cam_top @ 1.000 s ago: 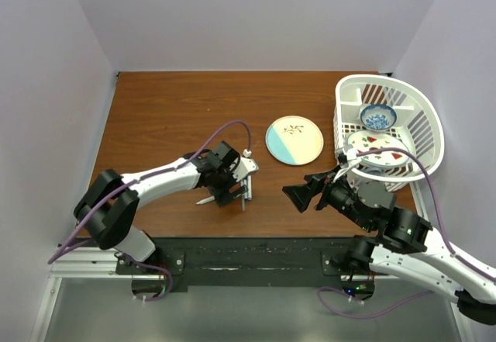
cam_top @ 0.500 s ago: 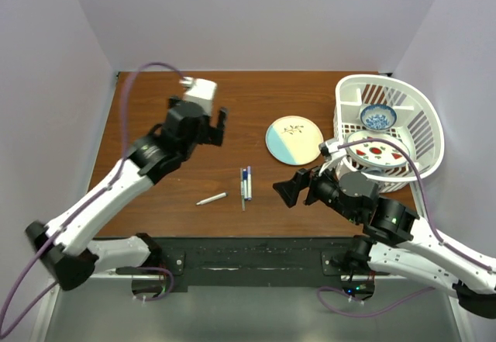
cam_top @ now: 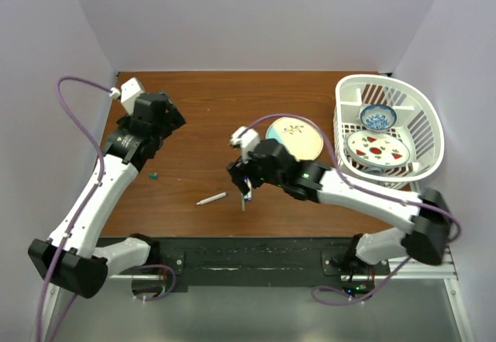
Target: Insert the pens into the pen caps
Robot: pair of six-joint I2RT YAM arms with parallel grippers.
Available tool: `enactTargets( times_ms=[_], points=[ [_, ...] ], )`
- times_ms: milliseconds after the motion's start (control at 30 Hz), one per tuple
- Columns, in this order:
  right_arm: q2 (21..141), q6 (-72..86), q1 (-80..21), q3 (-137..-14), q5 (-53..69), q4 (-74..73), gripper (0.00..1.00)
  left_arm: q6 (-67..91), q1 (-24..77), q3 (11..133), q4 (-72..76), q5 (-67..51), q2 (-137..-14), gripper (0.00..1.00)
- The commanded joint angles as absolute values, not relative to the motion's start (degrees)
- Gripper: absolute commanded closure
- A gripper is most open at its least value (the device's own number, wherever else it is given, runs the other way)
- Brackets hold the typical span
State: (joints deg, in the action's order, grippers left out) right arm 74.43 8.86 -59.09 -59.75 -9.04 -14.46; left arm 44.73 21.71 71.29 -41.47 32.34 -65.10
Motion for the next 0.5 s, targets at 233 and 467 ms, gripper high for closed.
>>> enactTargets(
  times_ms=[233, 467],
  points=[
    [95.08, -28.02, -59.41, -68.54, 16.85, -13.17, 0.23, 57.92, -8.43, 59.33, -43.42, 5.28, -63.89, 0.00],
    [109.32, -33.49, -59.50, -80.06, 23.56, -22.59, 0.31, 56.07, -14.49, 52.92, -39.65, 0.36, -66.18, 0.05]
  ],
)
